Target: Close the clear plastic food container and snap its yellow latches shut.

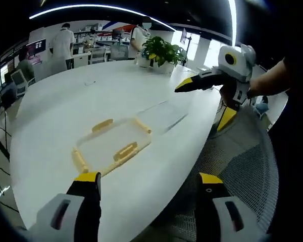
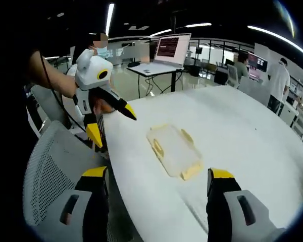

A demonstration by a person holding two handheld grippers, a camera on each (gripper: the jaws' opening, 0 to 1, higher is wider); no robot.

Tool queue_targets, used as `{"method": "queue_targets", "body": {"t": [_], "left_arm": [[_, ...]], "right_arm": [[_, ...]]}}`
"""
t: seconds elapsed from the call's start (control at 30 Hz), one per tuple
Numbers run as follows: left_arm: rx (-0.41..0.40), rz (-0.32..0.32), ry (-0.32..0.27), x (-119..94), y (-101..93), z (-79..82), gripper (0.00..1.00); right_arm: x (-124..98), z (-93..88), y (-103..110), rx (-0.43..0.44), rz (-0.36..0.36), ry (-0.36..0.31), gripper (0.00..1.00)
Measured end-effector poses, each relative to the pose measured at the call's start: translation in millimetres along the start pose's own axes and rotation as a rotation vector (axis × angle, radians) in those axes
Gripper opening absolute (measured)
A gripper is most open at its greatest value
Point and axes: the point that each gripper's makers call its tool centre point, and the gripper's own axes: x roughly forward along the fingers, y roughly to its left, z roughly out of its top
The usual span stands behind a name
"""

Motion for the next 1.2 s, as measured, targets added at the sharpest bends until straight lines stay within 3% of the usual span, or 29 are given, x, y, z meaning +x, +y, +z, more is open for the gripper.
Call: {"method": "queue_targets", "body": {"t": [0.27, 0.57, 1.2], "left_arm": [[0.045, -0.015, 0.094, 11, 22.7, -6.8, 0.70], [0.089, -0.018, 0.154, 23, 49.7, -8.3, 0.67], [0.206, -0.043, 0.286, 42, 92.6, -15.2, 0.67]], "right_arm": [[21, -3.6, -18, -0.040, 0.014, 0.039, 0.76], [39, -12.3, -38, -0.040, 0.049, 0.078, 0.75], [68, -28.0, -66, -0.141, 0.111, 0.192, 0.71]]}}
